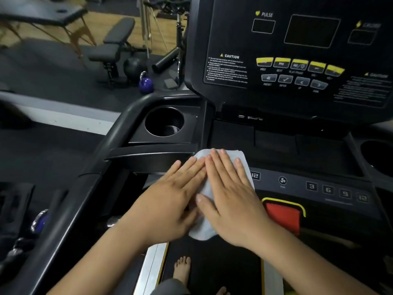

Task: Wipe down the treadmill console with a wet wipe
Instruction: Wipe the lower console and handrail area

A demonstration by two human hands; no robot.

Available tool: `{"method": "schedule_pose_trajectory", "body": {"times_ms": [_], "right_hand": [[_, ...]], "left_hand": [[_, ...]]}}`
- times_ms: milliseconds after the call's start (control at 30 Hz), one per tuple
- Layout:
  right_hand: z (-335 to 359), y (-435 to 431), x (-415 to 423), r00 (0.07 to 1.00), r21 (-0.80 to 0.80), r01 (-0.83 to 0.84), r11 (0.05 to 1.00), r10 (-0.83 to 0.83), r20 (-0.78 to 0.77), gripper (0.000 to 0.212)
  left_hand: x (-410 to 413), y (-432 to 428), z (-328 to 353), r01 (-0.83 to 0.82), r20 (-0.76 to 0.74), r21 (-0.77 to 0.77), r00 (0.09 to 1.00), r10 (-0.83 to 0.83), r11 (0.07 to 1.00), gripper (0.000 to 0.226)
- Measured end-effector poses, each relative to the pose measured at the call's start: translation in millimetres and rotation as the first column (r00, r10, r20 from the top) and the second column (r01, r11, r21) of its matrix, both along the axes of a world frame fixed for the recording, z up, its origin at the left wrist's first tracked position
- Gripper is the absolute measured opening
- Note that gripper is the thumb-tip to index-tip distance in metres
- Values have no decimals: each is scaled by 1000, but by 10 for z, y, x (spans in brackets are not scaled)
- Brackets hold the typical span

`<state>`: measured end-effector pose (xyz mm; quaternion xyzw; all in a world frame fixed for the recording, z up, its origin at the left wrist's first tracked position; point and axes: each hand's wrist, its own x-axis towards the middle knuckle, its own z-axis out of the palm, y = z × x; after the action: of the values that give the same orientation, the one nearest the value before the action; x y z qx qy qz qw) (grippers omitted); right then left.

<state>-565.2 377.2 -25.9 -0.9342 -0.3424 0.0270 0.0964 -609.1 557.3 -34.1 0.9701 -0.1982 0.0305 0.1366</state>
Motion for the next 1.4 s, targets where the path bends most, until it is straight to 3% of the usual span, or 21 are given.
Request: {"method": "schedule_pose_trajectory", "body": {"times_ms": [67, 133, 233, 433, 633, 800, 933, 1067, 1167, 1267, 1400], "right_hand": [[67, -126, 37, 999, -30, -42, 999, 42, -20, 70], [91, -289, 60, 994, -98, -55, 994, 64, 84, 64], [62, -426, 38, 992, -150, -45, 988, 62, 113, 62], [-36, -435, -182, 982, -210, -95, 973, 126, 141, 70], [37, -136, 106, 985, -204, -97, 974, 123, 121, 75], [30, -208, -123, 984, -195, -127, 973, 149, 101, 76], [-55, -261, -318, 977, -221, -145, 964, 174, 119, 79], [-18, -152, -63, 977, -224, -139, 965, 170, 127, 77], [22, -177, -44, 983, -206, -127, 970, 150, 105, 77], [-29, -269, -253, 983, -189, -150, 970, 167, 80, 80], [-90, -360, -426, 980, -191, -152, 970, 172, 96, 81]], "left_hand": [[-14, 91, 27, -50, 28, -1, 998, 50, 999, 69], [-49, 26, 41, -74, 85, -26, 993, 76, 997, 67], [-136, -322, -55, -45, 108, -73, 993, 53, 996, 67], [-239, -464, -273, -97, 161, 11, 982, 94, 995, 55], [101, -213, -158, -176, 34, -64, 983, 179, 982, 63], [1, 54, -157, -124, -16, -48, 992, 123, 991, 65], [-103, 25, -48, -168, 141, 31, 977, 162, 985, 68], [-70, -331, -79, -94, 122, -115, 987, 108, 989, 90], [-146, -327, -185, -106, 69, -172, 990, 119, 979, 70], [-357, -361, -248, -106, 76, -152, 990, 118, 983, 74], [-500, -433, -278, -139, 70, -269, 984, 164, 953, 70]]}}
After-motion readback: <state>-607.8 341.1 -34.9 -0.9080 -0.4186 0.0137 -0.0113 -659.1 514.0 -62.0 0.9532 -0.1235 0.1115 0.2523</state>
